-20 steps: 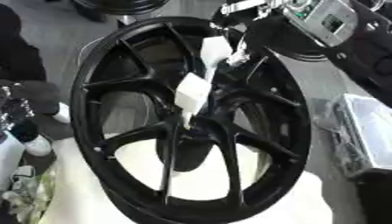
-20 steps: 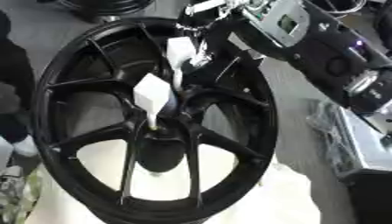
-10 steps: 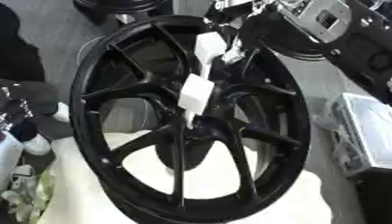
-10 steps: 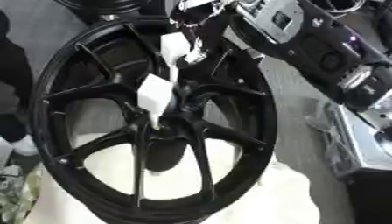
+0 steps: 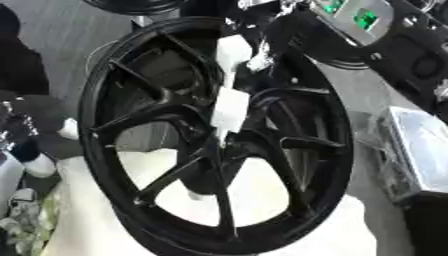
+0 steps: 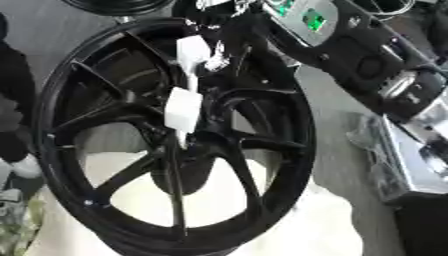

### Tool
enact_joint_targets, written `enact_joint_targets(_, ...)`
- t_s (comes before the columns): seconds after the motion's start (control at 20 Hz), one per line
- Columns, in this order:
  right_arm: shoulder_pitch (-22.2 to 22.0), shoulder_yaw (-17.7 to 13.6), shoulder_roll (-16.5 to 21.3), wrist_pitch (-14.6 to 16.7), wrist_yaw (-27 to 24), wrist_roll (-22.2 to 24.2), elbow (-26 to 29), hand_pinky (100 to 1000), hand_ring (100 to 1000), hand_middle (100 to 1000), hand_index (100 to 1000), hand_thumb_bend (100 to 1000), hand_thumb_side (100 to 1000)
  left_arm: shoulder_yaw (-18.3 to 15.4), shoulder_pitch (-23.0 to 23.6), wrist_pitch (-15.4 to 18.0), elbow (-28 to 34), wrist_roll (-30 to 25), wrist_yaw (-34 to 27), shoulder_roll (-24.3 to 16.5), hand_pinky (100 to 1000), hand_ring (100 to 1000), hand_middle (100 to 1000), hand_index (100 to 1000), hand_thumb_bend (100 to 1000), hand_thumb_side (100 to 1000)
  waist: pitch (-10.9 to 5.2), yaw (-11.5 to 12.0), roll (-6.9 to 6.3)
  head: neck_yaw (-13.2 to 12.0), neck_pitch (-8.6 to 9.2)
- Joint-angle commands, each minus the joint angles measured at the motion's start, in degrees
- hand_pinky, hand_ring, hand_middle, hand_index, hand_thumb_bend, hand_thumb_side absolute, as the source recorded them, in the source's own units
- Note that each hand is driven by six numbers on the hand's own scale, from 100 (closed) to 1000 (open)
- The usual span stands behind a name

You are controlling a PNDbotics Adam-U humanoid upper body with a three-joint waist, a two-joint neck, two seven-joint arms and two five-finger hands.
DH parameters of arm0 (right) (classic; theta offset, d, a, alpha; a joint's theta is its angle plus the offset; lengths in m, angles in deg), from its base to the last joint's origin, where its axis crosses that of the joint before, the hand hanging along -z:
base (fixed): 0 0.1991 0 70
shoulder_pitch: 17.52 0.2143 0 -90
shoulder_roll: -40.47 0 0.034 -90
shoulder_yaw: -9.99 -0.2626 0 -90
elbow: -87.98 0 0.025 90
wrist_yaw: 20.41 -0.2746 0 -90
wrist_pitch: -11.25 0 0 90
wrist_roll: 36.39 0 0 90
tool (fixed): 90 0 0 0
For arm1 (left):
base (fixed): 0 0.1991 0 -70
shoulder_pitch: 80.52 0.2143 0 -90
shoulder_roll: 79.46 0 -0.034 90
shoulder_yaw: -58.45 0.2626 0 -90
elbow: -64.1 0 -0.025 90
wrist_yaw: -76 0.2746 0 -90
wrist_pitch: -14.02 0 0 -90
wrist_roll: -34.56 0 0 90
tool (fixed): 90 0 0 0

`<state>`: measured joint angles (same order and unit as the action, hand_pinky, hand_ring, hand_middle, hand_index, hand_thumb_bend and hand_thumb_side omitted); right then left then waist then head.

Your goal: Pull the pin out of the wheel hub.

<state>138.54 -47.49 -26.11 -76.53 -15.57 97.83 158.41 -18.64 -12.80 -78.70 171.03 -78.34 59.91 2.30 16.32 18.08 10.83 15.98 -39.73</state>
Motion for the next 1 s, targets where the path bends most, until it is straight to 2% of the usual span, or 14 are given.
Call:
enact_joint_targets(0.05,2.02,-1.16,1.11,0.07,-0.21,-0.08,0.31,605,362,165,321,224,278,-0.11,-0.34,0.14,0.54,-0.31,0.25,-1.31,869,829,794,767,145,916,-1.82,-0.10,-0.49,-0.23,-0.34)
enact_joint_targets(0.75,2.53,-1.26,1.74,-0.29,-0.14,0.09,2.09,575,343,138,294,227,301,-0.12,-0.28,0.19,0.61,-0.63,0.08,-1.61,870,829,795,768,144,914,-2.44,-0.57,-0.52,-0.53,-0.68)
enact_joint_targets(1.0,2.44,-2.19,2.31,-0.10,0.32,-1.01,2.61,574,341,135,291,228,306,-0.06,-0.22,0.13,0.59,-0.85,0.04,-1.64,870,829,796,768,145,914,-2.69,-0.87,-0.55,-0.66,-0.71)
